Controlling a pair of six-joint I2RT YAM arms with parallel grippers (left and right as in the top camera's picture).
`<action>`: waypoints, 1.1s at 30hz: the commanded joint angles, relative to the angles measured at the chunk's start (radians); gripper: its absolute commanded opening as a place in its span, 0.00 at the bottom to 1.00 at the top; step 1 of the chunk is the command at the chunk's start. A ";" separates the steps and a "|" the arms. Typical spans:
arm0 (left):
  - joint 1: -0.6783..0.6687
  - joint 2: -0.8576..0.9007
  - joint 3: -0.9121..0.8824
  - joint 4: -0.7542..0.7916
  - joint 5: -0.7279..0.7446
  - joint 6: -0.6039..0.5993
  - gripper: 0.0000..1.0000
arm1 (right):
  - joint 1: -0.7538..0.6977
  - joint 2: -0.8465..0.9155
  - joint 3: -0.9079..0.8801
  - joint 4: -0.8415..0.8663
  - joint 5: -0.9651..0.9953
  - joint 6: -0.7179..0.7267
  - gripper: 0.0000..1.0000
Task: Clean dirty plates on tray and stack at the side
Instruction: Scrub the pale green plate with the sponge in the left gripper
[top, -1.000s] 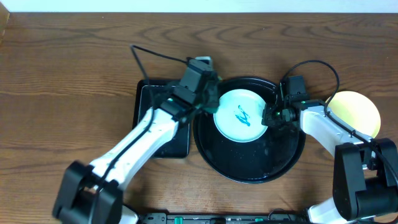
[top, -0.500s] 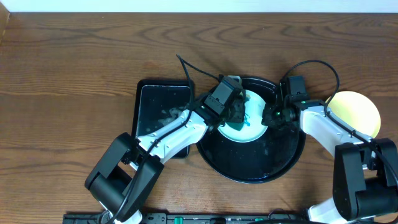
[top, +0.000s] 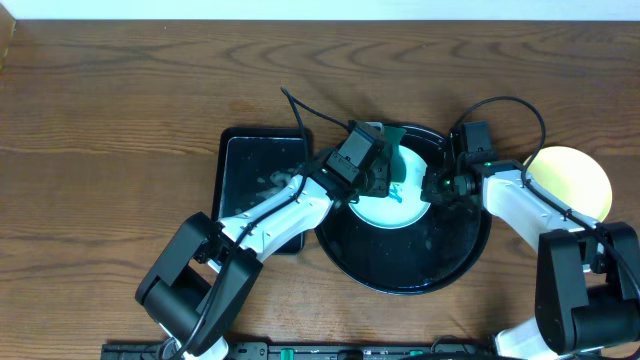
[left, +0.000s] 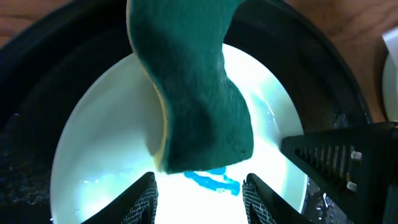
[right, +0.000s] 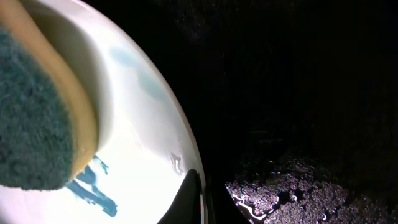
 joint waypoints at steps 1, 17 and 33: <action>0.004 -0.002 0.013 0.002 -0.039 0.002 0.46 | 0.016 0.020 -0.008 -0.016 0.024 -0.002 0.01; 0.004 0.013 0.013 0.167 -0.147 -0.005 0.47 | 0.016 0.020 -0.007 -0.014 0.024 -0.002 0.01; -0.025 0.138 0.013 0.292 -0.147 -0.005 0.43 | 0.016 0.020 -0.007 -0.011 0.024 -0.002 0.01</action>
